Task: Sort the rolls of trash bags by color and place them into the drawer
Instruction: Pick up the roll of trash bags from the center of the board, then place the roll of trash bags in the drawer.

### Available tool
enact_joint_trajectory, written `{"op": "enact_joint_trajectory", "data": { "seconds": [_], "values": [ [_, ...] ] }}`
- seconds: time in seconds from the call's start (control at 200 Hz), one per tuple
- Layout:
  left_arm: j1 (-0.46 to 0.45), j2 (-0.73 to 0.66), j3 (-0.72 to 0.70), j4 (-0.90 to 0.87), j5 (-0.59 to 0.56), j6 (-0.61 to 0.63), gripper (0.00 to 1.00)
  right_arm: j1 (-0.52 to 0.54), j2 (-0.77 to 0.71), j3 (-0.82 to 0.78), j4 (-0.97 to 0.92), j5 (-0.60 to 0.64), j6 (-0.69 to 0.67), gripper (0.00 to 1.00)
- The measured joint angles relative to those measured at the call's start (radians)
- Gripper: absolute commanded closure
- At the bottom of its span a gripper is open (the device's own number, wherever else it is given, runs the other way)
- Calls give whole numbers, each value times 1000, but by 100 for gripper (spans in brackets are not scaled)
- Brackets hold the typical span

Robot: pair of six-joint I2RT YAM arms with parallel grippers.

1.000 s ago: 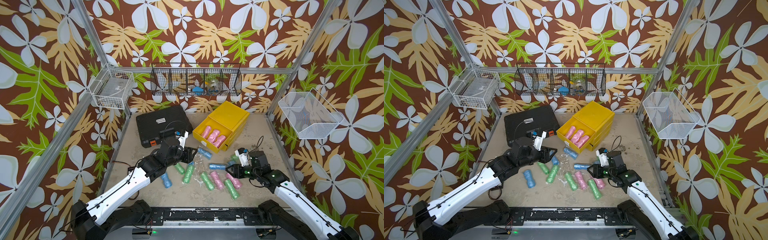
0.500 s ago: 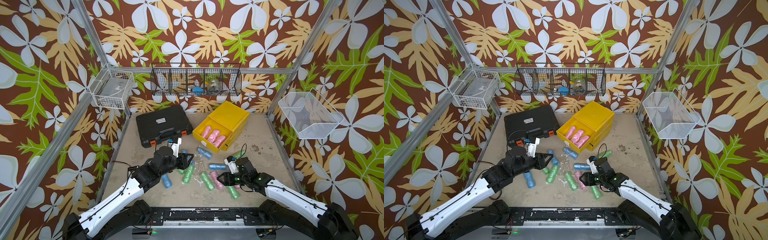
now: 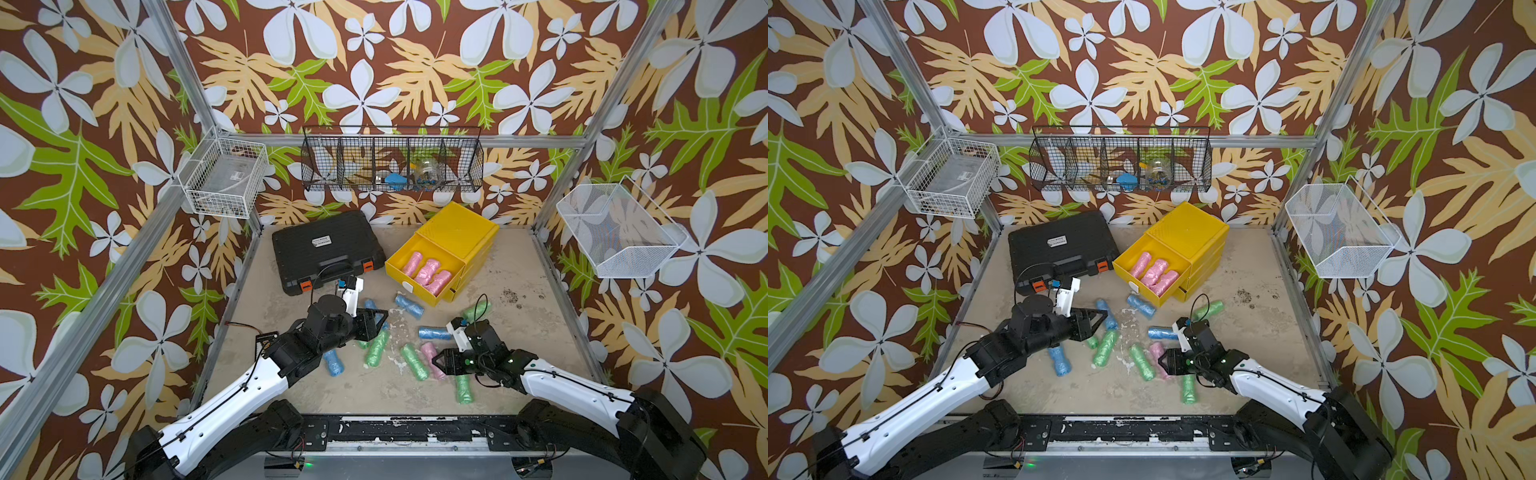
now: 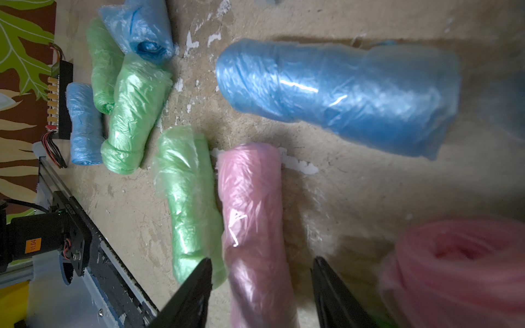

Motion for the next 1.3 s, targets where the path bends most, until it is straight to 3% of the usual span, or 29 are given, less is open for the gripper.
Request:
{"op": "enact_joint_trajectory", "data": {
  "seconds": [0.2, 0.491, 0.691, 0.936, 1.302],
  "values": [
    [0, 8, -5, 8, 14, -17, 49, 19, 14, -23, 54, 4, 6, 49],
    [0, 30, -5, 31, 34, -26, 49, 31, 0, -26, 32, 35, 23, 75],
    [0, 47, -8, 71, 79, -56, 49, 30, -135, 37, -64, 111, 26, 80],
    [0, 106, -64, 230, 220, -168, 49, 29, -235, 132, -185, 186, 17, 84],
    [-2, 177, -91, 511, 395, -351, 42, 29, -389, 275, -406, 107, -25, 87]
  ]
}}
